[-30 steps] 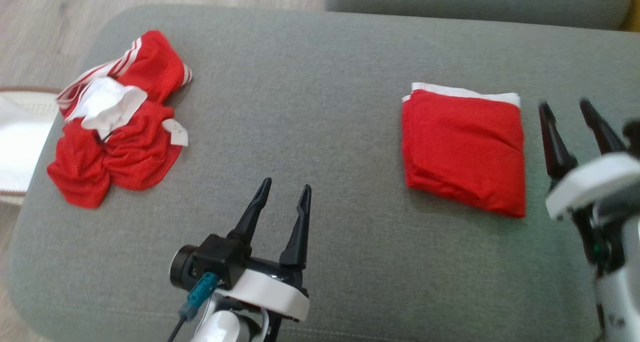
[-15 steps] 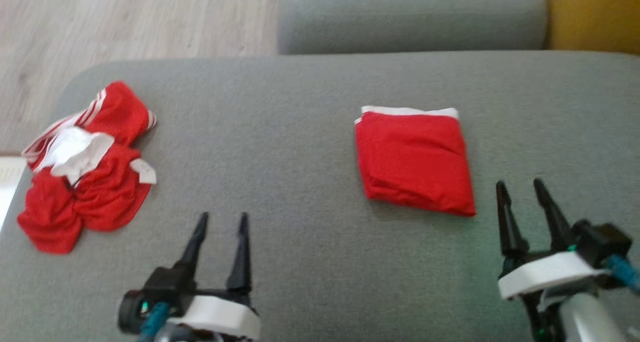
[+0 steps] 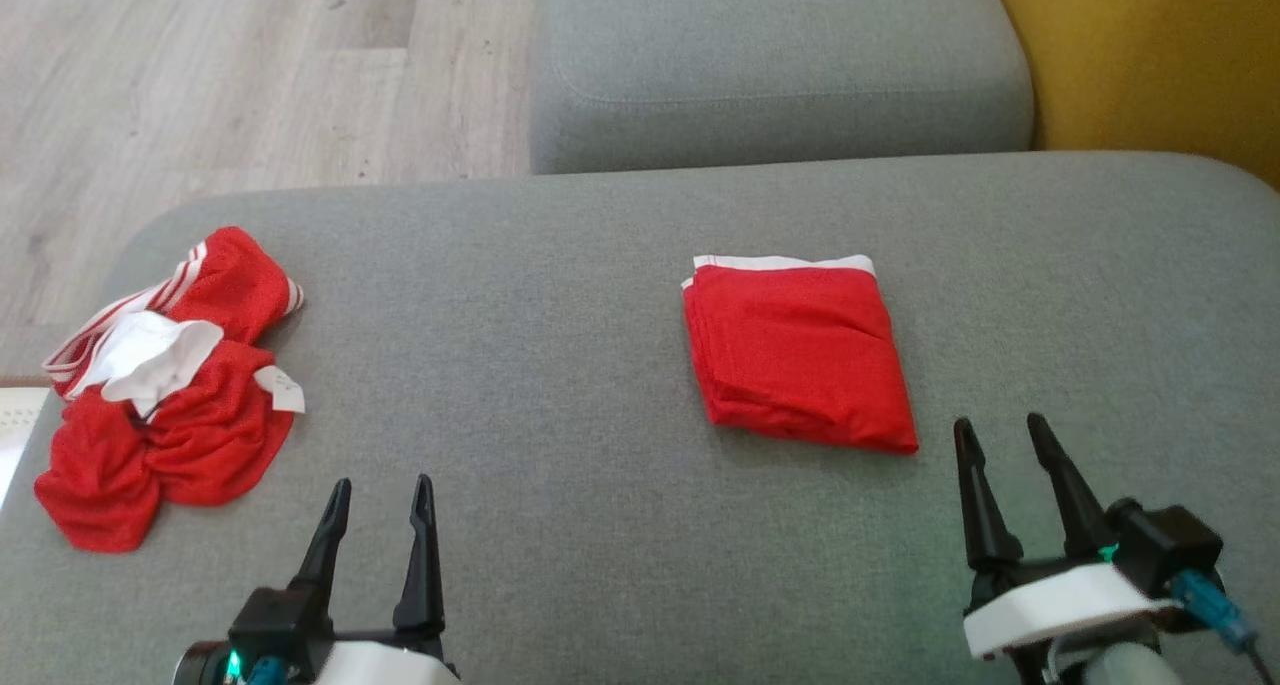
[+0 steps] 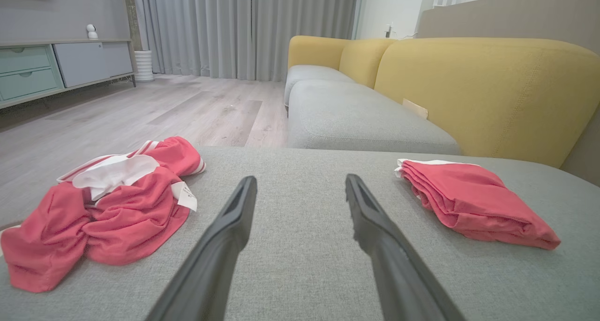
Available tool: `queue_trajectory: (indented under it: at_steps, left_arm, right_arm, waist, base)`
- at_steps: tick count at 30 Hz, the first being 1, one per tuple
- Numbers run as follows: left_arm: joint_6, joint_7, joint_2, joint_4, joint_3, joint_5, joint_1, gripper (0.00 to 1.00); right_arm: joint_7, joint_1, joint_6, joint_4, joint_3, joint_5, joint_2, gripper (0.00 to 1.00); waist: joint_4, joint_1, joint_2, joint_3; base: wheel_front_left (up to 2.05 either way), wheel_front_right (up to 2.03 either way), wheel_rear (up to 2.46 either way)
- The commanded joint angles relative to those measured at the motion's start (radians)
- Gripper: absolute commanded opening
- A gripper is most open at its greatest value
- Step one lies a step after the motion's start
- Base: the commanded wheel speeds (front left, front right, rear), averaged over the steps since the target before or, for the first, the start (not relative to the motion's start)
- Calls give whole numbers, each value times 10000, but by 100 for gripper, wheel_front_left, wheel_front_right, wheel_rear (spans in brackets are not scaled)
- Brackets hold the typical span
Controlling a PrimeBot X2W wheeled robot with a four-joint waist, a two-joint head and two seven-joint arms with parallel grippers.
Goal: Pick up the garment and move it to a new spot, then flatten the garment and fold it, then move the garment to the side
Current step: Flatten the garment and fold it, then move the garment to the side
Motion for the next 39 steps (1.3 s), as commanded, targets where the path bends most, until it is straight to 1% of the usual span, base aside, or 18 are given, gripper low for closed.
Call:
queue_trajectory:
  at_steps: [1, 9, 23, 39]
  left_arm:
    - [-44, -59, -47, -325, 396, 82, -286, 100]
    - [-207, -59, -48, -181, 419, 275, -25, 100]
    - [-276, -59, -48, -226, 471, 465, 124, 100]
    - [-282, -59, -49, -150, 427, 497, 48, 100]
  right_arm:
    - [-135, -238, -9, -361, 201, -82, 9, 100]
    - [-136, 57, -9, -409, 138, -322, 139, 100]
    - [-137, 302, -9, -257, -110, -488, 160, 100]
    - [-137, 325, -9, -75, 9, -500, 203, 100]
  waist:
    - [48, 0, 0, -47]
    - [234, 0, 0, -219]
    - [383, 0, 0, -391]
    - [376, 0, 0, -327]
  base:
    - [0, 0, 0]
    - [0, 0, 0]
    - [0, 0, 0]
    - [0, 0, 0]
